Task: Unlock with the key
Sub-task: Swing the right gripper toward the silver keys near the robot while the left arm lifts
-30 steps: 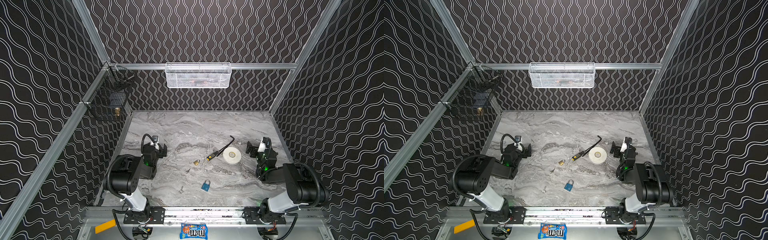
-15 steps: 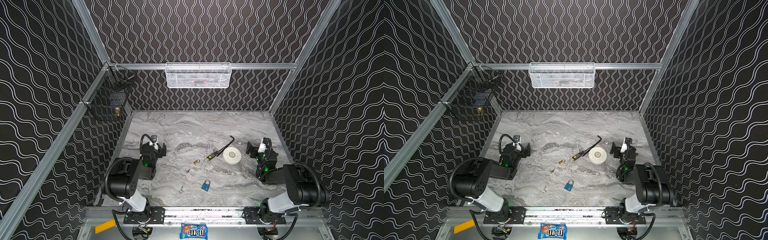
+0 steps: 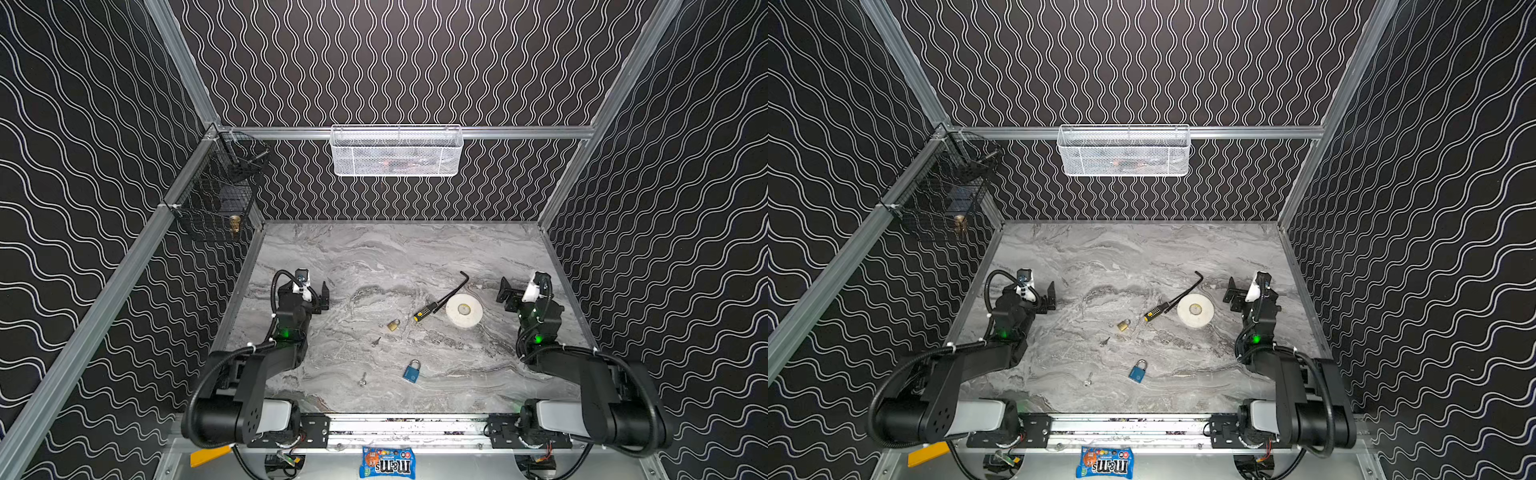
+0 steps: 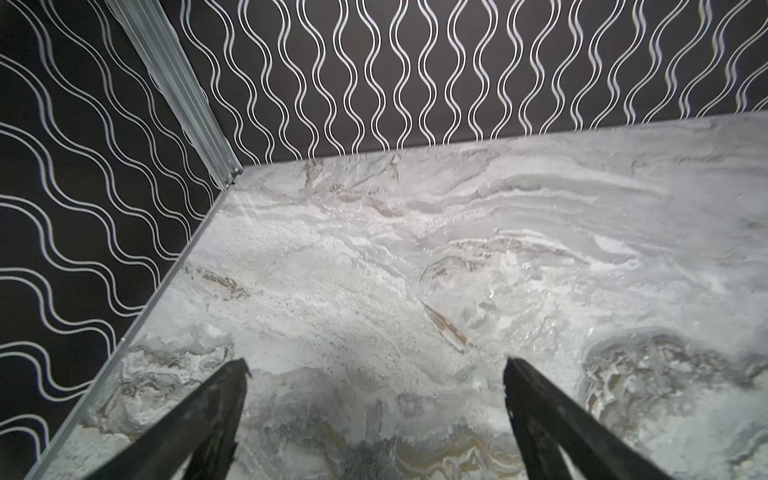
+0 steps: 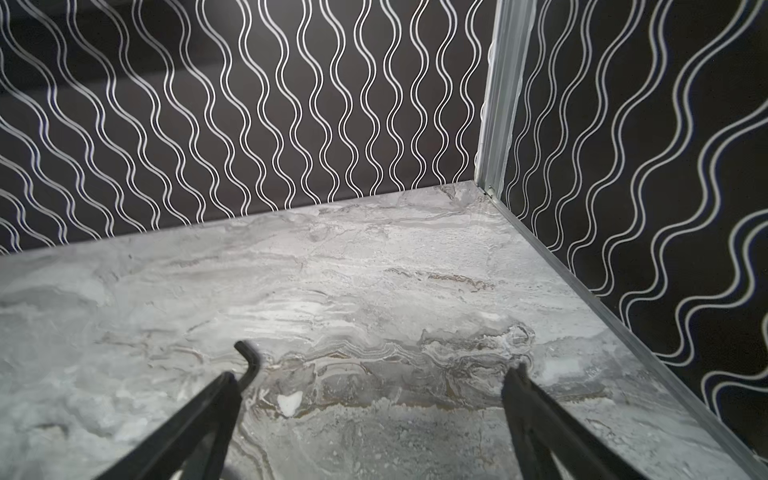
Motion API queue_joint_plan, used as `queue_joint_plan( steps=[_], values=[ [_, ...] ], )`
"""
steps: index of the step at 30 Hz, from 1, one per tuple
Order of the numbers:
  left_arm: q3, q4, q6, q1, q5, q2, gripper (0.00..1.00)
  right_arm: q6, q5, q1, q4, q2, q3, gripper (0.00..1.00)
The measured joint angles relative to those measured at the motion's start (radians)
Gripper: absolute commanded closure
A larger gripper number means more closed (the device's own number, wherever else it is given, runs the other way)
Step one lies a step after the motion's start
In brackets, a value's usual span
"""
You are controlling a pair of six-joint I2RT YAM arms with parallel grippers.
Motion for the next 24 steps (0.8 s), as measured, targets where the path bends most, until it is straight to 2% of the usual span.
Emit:
queue_joint_plan(
  steps=[4,9,12,18,24],
  values=[
    [0.003,-0.073,-0.032,0.0,0.007,-0.088,0.01,0.072,0.006,0.0,-0.122,-0.094,0.051,0.01],
    [0.072,-0.249,-0.143,0.001,-0.033,-0.224,0.01,0.19,-0.064,-0.002,-0.275,-0.171,0.139,0.01],
    [0.099,-0.342,-0.221,0.001,-0.039,-0.289,0.01,0.291,-0.065,-0.003,-0.384,-0.177,0.2,0.01],
    [0.105,-0.507,-0.426,0.001,-0.038,-0.344,0.01,0.435,-0.132,-0.016,-0.535,-0.174,0.203,0.01],
    [0.109,-0.594,-0.539,0.002,0.009,-0.37,0.01,0.497,-0.212,-0.023,-0.699,-0.149,0.266,0.01]
  ],
)
